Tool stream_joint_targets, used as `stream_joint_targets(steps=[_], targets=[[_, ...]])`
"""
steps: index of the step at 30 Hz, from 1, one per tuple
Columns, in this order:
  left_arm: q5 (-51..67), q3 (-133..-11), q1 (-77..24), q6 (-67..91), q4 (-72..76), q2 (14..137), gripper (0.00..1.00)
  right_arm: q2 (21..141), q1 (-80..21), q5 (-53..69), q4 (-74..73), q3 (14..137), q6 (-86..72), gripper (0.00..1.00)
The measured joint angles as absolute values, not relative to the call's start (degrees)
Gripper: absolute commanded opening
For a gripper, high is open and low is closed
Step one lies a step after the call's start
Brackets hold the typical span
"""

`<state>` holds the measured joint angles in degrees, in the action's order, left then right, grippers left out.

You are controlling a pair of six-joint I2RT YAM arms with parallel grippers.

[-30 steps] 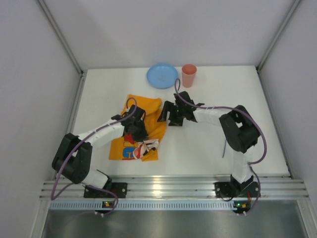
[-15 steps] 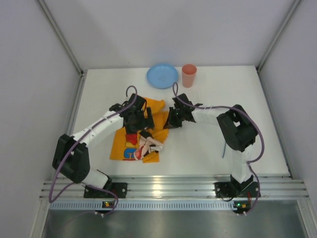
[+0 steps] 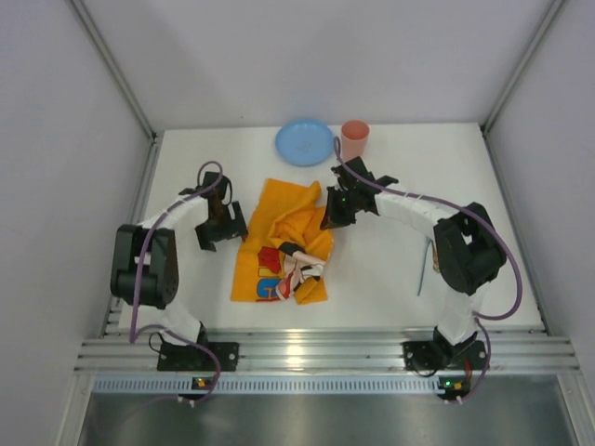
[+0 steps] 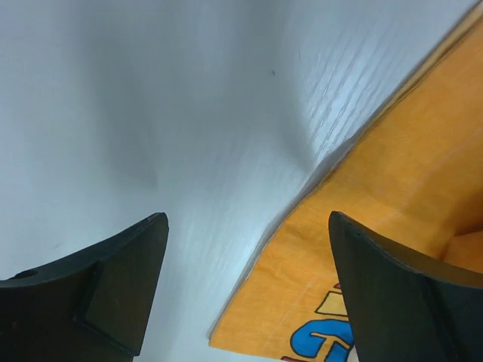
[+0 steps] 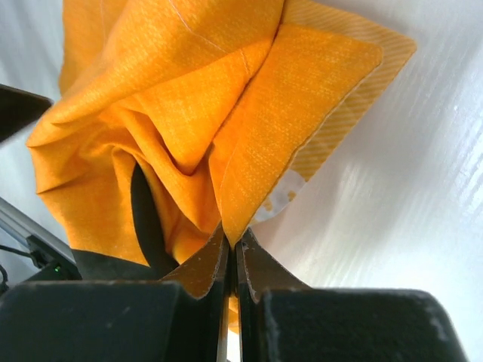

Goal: Set the dinner table for one person

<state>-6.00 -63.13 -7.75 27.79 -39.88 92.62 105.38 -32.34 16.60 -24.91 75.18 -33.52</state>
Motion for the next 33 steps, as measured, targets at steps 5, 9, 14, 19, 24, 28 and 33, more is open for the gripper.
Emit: stream_joint_targets(steps=[5,9,14,19,24,28,33], targets=[[3.2,-58.7,-8.8,26.6,-35.8,97.3,0.87,105.4,-32.3,16.4,-28.1,75.4,-32.1,0.00],[9.0,-57.6,-8.9,27.2,-32.2,96.9,0.74,105.4,-32.3,16.3,-29.6,75.4,-31.1,0.00],[18.1,-57.3,-11.7,29.9,-24.6,99.7,0.32,105.4,-32.3,16.3,-30.4,75.4,-30.5,0.00],[25.4,-57.1,-16.1,33.1,-17.6,103.7,0.00,105.4,-32.2,16.3,-31.5,75.4,-29.9,0.00],[22.8,-57.2,-15.9,32.8,-19.7,102.3,0.00,105.2,-29.1,16.0,-33.1,74.9,-28.1,0.00],[17.9,-57.4,-10.8,30.4,-26.2,100.0,0.00,102.7,-19.4,13.2,-36.1,71.9,-24.9,0.00],[9.0,-58.7,-2.9,25.6,-33.9,95.7,0.00,100.6,-7.0,4.1,-41.5,72.1,-20.5,0.00]])
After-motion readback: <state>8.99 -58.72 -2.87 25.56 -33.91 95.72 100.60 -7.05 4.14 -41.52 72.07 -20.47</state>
